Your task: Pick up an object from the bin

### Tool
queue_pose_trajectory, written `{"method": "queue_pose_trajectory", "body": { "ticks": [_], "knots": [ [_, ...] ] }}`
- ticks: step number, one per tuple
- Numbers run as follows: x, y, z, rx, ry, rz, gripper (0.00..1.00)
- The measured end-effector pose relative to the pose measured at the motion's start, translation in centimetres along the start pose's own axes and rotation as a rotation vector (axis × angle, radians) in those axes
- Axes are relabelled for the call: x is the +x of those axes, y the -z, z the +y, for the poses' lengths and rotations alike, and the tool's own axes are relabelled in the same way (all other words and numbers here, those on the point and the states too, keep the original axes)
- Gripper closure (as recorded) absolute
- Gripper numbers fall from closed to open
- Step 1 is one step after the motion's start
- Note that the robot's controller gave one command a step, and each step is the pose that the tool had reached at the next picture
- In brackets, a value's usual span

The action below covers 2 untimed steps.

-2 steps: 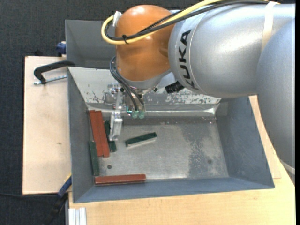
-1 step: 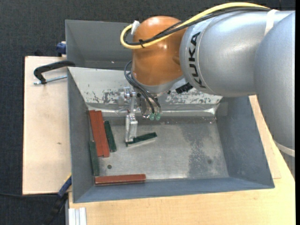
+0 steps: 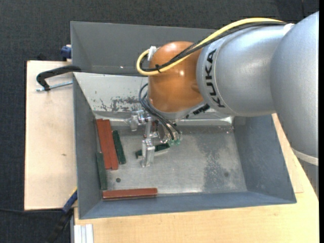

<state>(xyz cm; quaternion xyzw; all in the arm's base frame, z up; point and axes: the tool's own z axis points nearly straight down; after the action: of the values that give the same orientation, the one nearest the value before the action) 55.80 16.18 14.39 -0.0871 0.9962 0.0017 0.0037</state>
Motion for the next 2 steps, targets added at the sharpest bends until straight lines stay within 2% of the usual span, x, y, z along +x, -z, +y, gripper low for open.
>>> {"method": "queue_pose_trajectory", "body": {
  "ticks": [1, 2],
  "knots": [
    [0.5, -6.2, -1.9, 0.001, 0.229, 0.005, 0.0],
    [1.1, -7.3, -7.2, 0.001, 0.229, 0.008, 1.0]
  ]
}}
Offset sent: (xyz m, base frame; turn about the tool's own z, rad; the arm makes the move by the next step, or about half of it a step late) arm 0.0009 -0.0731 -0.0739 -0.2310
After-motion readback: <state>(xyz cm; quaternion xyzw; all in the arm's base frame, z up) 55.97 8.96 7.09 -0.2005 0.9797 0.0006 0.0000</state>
